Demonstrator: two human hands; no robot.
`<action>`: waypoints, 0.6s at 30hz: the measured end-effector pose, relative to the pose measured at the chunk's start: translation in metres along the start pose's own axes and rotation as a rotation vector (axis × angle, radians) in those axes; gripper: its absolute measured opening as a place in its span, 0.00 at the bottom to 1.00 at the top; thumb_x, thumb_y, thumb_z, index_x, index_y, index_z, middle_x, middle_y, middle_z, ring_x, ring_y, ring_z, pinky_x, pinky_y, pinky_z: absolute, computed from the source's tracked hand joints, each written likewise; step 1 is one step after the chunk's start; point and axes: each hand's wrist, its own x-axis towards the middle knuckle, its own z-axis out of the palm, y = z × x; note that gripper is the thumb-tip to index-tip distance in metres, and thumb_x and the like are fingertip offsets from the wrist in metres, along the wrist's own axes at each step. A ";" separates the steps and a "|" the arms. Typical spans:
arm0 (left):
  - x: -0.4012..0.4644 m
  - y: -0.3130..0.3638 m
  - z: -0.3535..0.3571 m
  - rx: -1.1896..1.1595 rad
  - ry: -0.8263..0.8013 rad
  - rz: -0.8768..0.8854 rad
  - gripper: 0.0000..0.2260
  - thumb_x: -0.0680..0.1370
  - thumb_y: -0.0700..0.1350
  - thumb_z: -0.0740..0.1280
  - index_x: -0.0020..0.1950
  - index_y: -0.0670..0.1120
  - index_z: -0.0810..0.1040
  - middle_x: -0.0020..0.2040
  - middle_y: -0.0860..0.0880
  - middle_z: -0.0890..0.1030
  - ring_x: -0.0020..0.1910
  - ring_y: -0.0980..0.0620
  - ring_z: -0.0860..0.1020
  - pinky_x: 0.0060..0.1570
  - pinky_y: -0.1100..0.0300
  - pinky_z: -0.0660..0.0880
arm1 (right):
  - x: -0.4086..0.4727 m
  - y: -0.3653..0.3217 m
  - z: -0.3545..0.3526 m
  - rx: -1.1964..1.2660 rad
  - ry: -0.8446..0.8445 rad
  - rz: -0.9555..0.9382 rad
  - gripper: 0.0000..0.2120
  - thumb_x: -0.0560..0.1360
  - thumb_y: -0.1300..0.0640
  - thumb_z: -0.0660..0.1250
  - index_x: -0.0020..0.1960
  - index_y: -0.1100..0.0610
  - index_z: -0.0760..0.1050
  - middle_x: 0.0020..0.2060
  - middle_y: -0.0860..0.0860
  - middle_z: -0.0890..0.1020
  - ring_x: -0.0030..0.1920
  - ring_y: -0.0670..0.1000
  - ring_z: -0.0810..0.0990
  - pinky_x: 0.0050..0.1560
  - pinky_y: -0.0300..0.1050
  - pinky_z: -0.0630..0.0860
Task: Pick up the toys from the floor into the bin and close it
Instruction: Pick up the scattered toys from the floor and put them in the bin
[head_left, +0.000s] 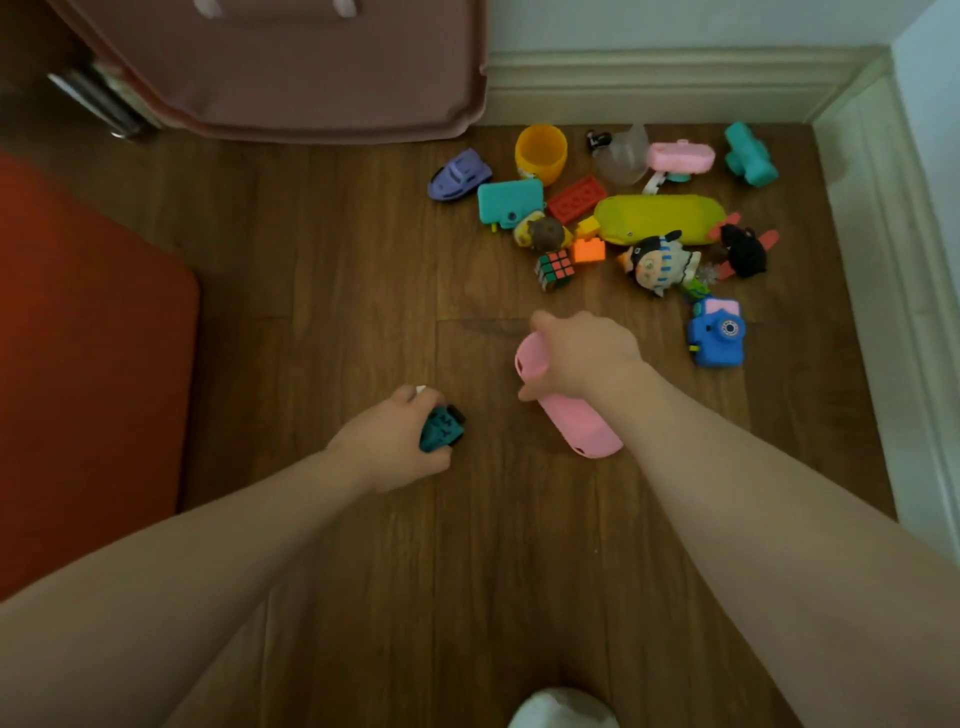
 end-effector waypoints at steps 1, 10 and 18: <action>-0.005 -0.005 -0.002 -0.006 0.007 -0.007 0.25 0.75 0.55 0.65 0.70 0.50 0.63 0.63 0.48 0.69 0.56 0.50 0.73 0.54 0.55 0.74 | -0.004 -0.008 0.001 -0.051 -0.007 -0.001 0.35 0.68 0.42 0.72 0.69 0.48 0.62 0.60 0.57 0.72 0.57 0.59 0.75 0.41 0.50 0.73; -0.056 -0.021 -0.050 -0.122 0.232 0.110 0.25 0.75 0.53 0.66 0.69 0.50 0.64 0.63 0.49 0.70 0.58 0.51 0.73 0.56 0.58 0.73 | -0.053 -0.067 -0.004 0.208 0.264 -0.181 0.12 0.73 0.46 0.68 0.55 0.46 0.74 0.50 0.51 0.79 0.52 0.55 0.78 0.42 0.46 0.70; -0.150 -0.067 -0.128 -0.216 0.624 0.226 0.24 0.73 0.49 0.69 0.67 0.48 0.68 0.55 0.54 0.70 0.53 0.59 0.69 0.49 0.68 0.66 | -0.107 -0.157 -0.065 0.798 0.397 -0.525 0.09 0.74 0.48 0.68 0.51 0.50 0.78 0.43 0.45 0.80 0.42 0.43 0.78 0.39 0.40 0.74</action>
